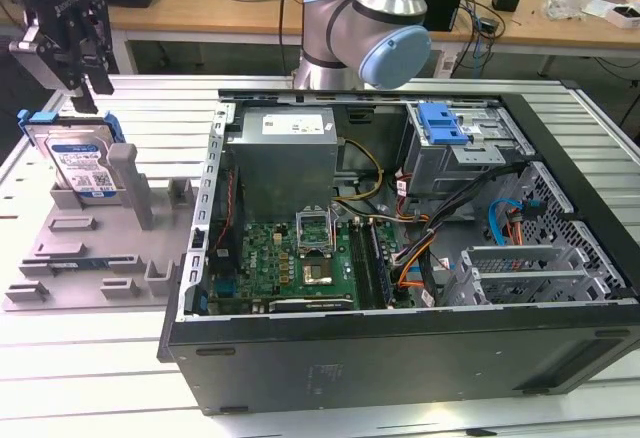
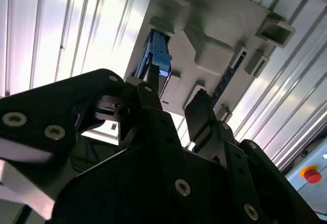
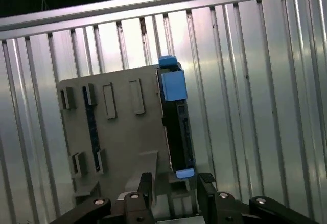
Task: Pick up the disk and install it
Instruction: 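Pick up the disk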
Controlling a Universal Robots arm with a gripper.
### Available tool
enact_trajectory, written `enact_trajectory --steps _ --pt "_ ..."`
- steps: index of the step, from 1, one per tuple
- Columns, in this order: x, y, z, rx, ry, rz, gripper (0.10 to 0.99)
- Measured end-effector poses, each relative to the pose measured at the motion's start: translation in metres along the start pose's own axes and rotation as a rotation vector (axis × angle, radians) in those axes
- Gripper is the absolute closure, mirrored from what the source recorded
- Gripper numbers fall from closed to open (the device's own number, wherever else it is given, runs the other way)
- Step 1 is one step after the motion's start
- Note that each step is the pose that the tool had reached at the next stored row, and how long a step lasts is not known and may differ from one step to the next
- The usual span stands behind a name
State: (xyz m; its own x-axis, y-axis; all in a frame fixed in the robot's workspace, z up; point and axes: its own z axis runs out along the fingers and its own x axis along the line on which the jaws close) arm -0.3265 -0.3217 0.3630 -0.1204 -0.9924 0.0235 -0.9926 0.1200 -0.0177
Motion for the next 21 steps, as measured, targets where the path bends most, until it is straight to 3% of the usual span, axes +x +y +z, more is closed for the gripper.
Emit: enact_trajectory --steps 3,7,15,19,21 --pt "-0.0011 0.0007 0.0013 0.002 -0.0011 -0.058 0.604" --pt "-0.0054 0.0104 0.0016 0.004 -0.0013 -0.061 0.604" --pt "-0.0078 0.0496 0.0024 0.017 -0.0025 -0.06 0.604" --pt "-0.0071 0.0624 0.0023 0.017 -0.0029 -0.069 0.604" --pt "-0.007 0.0633 0.0024 0.016 -0.0064 -0.083 0.604"
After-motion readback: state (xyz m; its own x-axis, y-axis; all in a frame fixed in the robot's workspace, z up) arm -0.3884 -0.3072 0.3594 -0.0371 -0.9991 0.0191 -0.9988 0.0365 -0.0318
